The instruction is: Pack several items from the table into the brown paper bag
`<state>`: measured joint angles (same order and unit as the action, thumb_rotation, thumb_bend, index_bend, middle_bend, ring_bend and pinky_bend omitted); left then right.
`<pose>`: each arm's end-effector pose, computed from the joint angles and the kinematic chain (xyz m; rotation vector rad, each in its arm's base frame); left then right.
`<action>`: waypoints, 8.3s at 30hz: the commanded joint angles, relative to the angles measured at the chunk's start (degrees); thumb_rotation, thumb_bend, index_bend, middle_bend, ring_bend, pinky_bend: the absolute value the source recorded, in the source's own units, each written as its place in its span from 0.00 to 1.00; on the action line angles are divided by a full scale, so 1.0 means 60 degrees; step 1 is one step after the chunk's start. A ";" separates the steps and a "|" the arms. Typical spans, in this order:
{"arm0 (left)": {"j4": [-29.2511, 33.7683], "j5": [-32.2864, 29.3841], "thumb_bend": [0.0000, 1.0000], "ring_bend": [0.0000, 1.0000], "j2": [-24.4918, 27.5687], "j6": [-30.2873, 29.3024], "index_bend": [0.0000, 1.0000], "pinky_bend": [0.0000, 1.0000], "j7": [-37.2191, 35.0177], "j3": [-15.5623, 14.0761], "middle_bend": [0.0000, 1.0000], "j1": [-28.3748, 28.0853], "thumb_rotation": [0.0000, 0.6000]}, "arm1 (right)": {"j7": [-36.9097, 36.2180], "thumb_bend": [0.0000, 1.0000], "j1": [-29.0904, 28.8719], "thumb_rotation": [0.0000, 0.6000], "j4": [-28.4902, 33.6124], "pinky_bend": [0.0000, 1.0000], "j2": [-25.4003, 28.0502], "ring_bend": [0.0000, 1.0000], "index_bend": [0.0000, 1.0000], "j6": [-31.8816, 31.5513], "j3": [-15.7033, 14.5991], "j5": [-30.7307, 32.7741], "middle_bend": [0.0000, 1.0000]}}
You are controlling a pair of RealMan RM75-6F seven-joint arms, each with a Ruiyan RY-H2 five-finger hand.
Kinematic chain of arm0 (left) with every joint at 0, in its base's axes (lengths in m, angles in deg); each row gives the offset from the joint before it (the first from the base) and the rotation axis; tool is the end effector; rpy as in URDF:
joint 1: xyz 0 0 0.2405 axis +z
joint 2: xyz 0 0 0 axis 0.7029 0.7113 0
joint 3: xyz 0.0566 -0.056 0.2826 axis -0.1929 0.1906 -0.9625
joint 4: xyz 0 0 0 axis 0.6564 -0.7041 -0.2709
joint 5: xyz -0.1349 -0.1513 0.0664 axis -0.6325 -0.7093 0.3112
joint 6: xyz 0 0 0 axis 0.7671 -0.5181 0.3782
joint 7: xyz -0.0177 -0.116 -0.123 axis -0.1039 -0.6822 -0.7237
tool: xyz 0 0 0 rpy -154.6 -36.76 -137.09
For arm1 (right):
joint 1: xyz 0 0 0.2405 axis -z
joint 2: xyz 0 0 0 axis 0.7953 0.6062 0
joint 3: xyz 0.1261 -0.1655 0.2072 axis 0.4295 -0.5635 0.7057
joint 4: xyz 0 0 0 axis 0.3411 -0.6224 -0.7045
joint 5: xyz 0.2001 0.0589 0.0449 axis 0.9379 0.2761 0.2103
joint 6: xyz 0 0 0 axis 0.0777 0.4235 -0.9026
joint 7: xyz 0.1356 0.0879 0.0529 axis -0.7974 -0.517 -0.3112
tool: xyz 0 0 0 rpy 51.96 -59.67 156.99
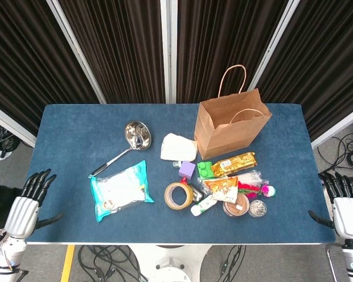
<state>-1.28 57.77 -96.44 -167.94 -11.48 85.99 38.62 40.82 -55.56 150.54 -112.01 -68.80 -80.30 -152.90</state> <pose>-0.3445 0.1987 0.1029 -1.4730 -0.8633 -1.2461 -0.3756 -0.2021 0.1743 1.3412 -0.9066 0.9088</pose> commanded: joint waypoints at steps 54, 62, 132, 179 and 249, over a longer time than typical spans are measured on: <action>-0.2300 -0.0319 0.06 0.00 -0.0464 -0.0405 0.09 0.09 -0.2990 0.0016 0.11 0.0256 1.00 | 1.0250 0.00 -0.5765 1.00 0.3787 0.00 -0.4728 0.00 0.11 0.1350 0.1258 0.8222 0.16; -0.2439 -0.0371 0.06 0.00 -0.0526 -0.0368 0.09 0.09 -0.3121 0.0034 0.11 0.0253 1.00 | 1.0342 0.06 -0.5890 1.00 0.3348 0.07 -0.5118 0.20 0.32 0.0983 0.1157 0.8173 0.32; -0.1848 -0.0507 0.06 0.00 -0.0676 0.0794 0.09 0.09 -0.2361 0.0132 0.11 -0.0545 1.00 | 0.3079 0.01 -0.9358 1.00 -0.4212 0.29 -0.4090 0.38 0.55 0.4886 0.4624 0.5888 0.48; -0.1044 -0.0177 0.06 0.00 -0.0419 0.0411 0.09 0.09 -0.1704 -0.0097 0.11 -0.0405 1.00 | 0.5874 0.00 -0.6027 1.00 0.6468 0.11 0.2569 0.22 0.33 0.4521 0.1287 0.4734 0.36; -0.2490 -0.0589 0.06 0.00 -0.1326 0.0312 0.09 0.09 -0.2329 0.0048 0.11 -0.0005 1.00 | 0.7571 0.00 -0.5423 1.00 0.3286 0.04 -0.0975 0.33 0.51 0.4835 -0.1224 0.2995 0.44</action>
<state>-16.21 54.24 -104.39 -166.07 -25.46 86.28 38.59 86.93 -88.42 170.21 -118.01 -39.40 -87.68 -134.26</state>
